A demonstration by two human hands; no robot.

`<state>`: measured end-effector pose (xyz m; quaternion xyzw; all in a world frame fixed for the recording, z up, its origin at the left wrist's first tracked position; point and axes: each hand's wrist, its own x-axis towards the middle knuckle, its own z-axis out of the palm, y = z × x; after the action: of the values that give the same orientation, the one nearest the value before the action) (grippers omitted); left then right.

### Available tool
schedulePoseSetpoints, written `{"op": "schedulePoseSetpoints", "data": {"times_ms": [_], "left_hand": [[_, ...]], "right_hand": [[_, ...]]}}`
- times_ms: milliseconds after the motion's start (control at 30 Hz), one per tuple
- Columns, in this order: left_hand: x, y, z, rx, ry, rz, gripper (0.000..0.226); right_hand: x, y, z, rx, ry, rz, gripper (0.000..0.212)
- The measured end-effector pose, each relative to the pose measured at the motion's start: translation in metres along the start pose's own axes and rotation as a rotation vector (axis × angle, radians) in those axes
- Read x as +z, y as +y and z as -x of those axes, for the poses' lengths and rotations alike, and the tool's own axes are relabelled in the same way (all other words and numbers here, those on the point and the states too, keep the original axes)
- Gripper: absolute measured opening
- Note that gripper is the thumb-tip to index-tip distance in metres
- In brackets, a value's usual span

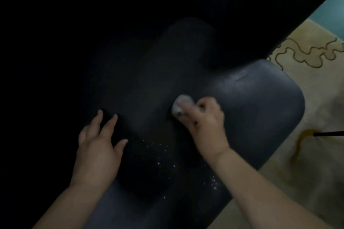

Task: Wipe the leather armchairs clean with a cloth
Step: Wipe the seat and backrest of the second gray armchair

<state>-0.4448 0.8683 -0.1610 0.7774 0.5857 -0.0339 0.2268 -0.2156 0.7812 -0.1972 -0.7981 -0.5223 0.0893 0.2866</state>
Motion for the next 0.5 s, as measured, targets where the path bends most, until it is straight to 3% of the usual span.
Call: {"op": "schedulePoseSetpoints", "data": {"times_ms": [100,167,233,267,300,367,433,500], "left_hand": [[0.002,-0.011,0.013,0.0,-0.011,-0.015,0.069],[0.005,-0.014,0.022,0.002,-0.011,-0.009,0.071],[0.008,-0.016,0.03,0.0,-0.015,-0.003,0.072],[0.009,-0.016,0.034,-0.002,-0.021,0.002,0.072],[0.01,-0.017,0.038,0.0,-0.021,0.009,0.072],[0.011,-0.02,0.044,0.025,-0.015,0.02,0.074],[0.012,-0.023,0.049,0.062,-0.028,0.007,0.077],[0.013,-0.028,0.054,0.09,-0.046,0.005,0.082]], "right_hand": [[0.01,0.006,-0.003,0.179,0.174,0.106,0.02],[0.035,-0.024,0.014,0.203,0.081,-0.03,0.017],[0.056,-0.069,0.041,0.062,0.016,-0.146,0.013],[0.06,-0.086,0.055,-0.098,-0.053,-0.217,0.019],[0.057,-0.096,0.058,-0.181,-0.112,-0.154,0.026],[0.046,-0.084,0.047,-0.195,-0.115,-0.131,0.03],[0.037,-0.061,0.03,-0.095,-0.014,-0.083,0.025],[0.032,-0.048,0.026,0.148,0.001,-0.103,0.025]]}}
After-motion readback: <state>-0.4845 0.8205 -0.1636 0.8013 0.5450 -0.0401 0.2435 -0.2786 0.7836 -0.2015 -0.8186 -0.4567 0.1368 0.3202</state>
